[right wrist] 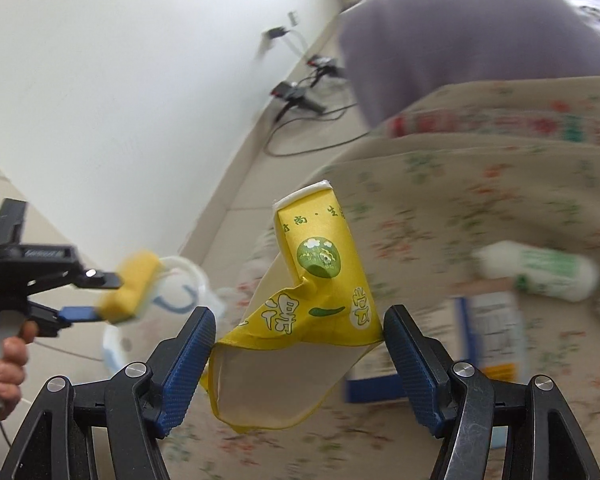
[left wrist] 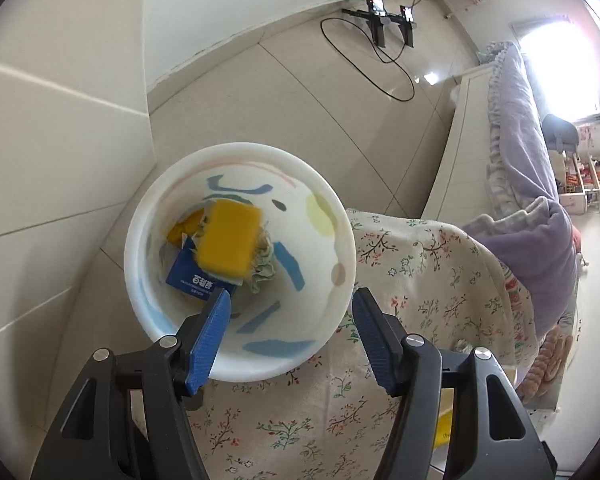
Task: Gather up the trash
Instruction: 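Drop the sponge into the white bin with the left tool while the right tool drops the carton in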
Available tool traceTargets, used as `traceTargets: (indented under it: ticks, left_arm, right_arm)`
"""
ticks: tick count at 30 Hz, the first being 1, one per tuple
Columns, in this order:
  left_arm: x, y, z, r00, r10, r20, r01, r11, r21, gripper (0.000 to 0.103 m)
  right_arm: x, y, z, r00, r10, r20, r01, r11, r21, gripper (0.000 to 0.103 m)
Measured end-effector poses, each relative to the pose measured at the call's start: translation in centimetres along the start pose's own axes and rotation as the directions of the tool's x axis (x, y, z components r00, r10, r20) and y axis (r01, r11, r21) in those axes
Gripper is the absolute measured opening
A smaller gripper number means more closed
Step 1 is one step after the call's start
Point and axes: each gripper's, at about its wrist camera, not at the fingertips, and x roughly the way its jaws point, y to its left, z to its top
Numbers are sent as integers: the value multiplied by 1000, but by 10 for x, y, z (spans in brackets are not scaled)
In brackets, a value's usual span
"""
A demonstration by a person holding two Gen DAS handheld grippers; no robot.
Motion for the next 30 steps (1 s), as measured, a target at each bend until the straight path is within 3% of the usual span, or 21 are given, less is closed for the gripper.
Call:
traceTargets:
  ticks: [9,15,21,26,30]
  left_arm:
    - [-36,-10,-2,996,-14,88,7,997,74,66]
    - [-54,4,2,991,-55,122,52,998,29,66]
    - [-61,6,3,989,-61,133,57,998,39,66]
    - [-58,-7,-2,991,-63,122,53,995,81,66]
    - [-50,-30,-13,993,-66,100,51,988,147,66]
  right_arm:
    - [51,58,9,998,64,-16,-64,998,-17,75]
    - [103,111,18,995,96,-35,-98,993,-61,75]
    - [162,147,18,984,119,-131,-138,980,-145,80]
    - [165,132,10,981,107,-160,-126,986,-110,80]
    - [135,108,17,987,90,-135,-105,989,-108,80]
